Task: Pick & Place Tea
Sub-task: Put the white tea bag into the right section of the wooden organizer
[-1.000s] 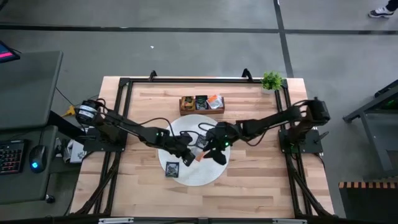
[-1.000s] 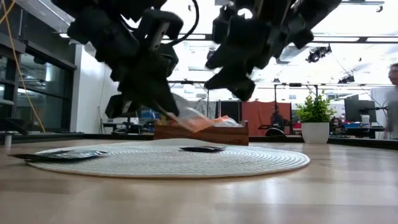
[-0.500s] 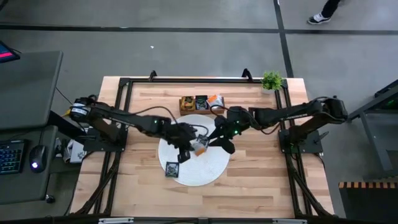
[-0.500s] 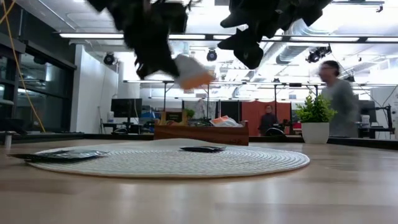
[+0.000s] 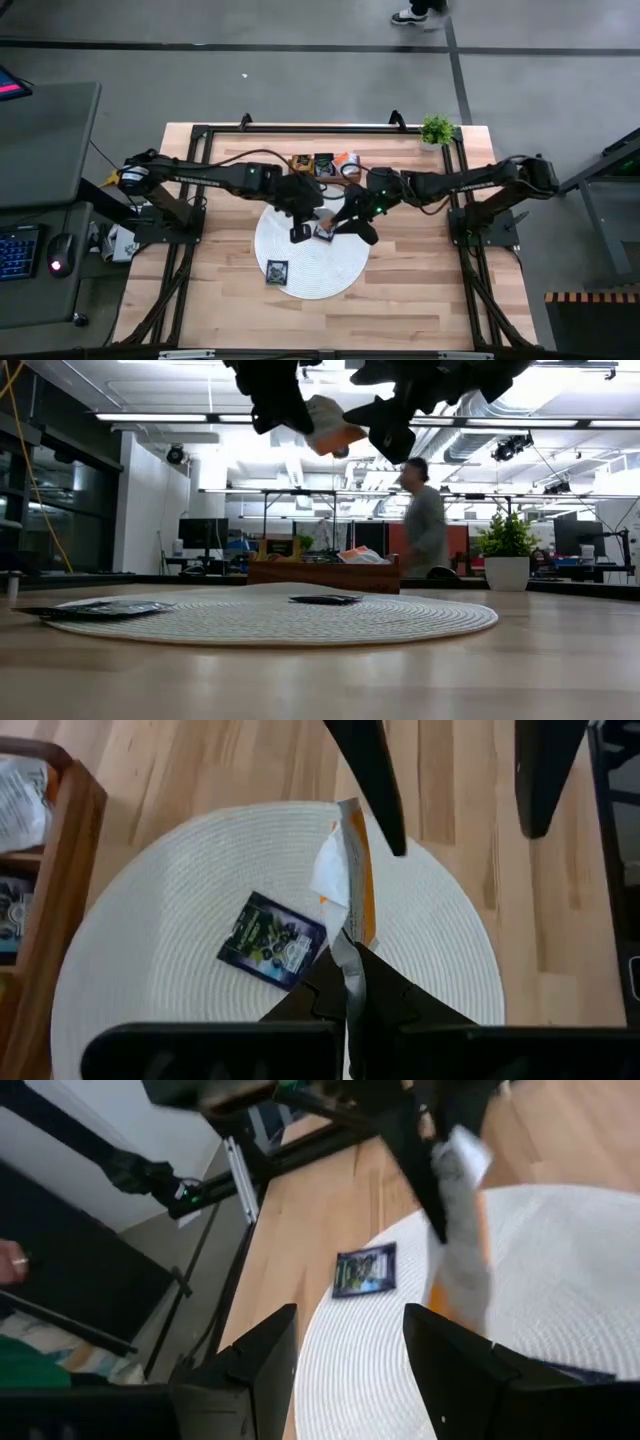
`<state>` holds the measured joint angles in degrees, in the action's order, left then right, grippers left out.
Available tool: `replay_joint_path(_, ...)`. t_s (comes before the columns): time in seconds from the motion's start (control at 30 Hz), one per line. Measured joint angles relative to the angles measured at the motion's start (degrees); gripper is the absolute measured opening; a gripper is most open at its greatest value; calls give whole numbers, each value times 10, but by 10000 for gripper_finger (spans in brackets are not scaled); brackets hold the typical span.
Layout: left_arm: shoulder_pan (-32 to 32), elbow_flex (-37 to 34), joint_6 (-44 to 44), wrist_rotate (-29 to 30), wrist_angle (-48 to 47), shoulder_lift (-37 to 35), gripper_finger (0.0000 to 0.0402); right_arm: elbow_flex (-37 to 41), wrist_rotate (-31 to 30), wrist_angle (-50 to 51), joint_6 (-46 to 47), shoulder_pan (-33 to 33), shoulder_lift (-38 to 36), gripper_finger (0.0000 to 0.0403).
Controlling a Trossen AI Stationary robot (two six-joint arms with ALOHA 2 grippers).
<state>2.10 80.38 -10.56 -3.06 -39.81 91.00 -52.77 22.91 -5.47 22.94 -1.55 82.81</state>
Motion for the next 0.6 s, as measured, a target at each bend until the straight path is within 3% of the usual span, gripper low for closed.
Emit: replay_joint_path(0.6, 1, 0, -4, 2, -24, 1, 0, -40, 1, 12, -39, -54, -7, 180)
